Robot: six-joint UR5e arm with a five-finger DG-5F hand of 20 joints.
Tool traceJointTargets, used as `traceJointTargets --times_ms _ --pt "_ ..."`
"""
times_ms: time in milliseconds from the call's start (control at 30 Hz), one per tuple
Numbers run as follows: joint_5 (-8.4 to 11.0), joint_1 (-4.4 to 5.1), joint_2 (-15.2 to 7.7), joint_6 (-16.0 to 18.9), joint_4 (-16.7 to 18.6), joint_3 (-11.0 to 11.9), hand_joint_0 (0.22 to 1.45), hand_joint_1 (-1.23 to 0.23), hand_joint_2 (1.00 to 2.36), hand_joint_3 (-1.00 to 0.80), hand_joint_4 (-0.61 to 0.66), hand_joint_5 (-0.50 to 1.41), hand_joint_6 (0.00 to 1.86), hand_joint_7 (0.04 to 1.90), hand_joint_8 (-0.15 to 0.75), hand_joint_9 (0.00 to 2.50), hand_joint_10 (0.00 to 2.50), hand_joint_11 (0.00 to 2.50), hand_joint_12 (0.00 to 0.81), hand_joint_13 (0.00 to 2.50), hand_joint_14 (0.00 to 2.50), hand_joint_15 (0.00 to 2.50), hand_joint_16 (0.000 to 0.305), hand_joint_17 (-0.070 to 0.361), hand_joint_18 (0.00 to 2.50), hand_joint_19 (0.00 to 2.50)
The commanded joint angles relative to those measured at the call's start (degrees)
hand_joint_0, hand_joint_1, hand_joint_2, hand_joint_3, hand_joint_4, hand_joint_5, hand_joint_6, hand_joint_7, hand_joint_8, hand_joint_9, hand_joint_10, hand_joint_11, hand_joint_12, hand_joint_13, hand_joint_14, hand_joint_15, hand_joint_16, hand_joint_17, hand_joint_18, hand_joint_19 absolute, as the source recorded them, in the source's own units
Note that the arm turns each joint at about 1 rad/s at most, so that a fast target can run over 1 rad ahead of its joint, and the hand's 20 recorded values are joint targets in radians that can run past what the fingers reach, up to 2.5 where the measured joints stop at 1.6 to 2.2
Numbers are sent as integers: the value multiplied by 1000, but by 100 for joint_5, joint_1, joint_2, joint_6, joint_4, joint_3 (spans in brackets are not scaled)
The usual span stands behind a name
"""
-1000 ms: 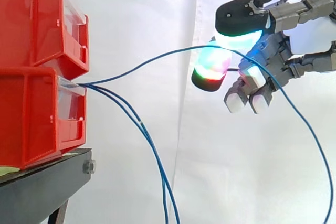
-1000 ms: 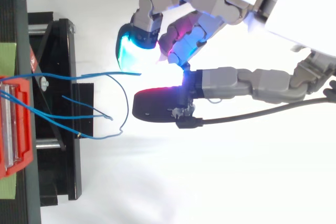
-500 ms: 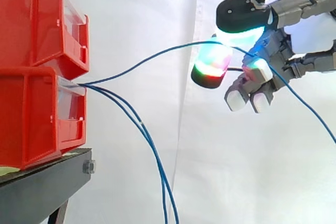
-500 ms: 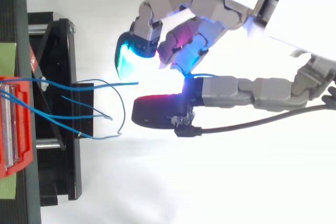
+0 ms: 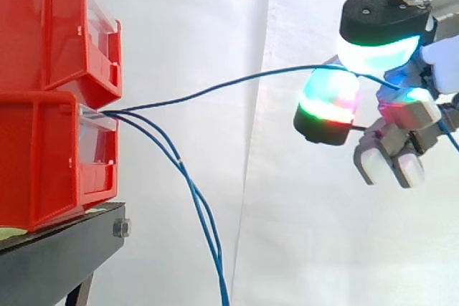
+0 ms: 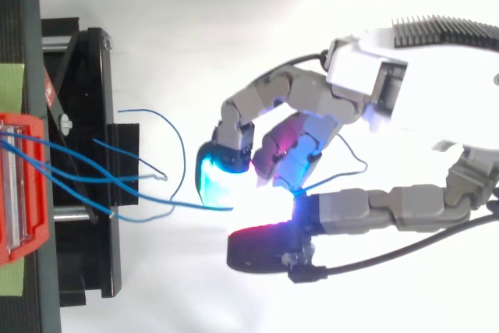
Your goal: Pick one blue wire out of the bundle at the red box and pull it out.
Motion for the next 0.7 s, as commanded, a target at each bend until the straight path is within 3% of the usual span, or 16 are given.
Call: traceJointTargets --times_ms 0,100,667 --pt "14 41 -9 362 -212 -7 597 -764 1020 35 36 -71 857 907 264 1296 25 700 390 877 20 457 60 136 809 678" --pt "14 58 -9 617 -282 -7 597 -764 1020 37 36 -71 857 908 269 1296 26 706 391 875 20 461 61 137 811 679" --pt "-4 58 -9 547 -185 -7 599 -766 1018 36 42 -69 858 905 274 1272 24 690 395 864 18 457 61 137 802 670"
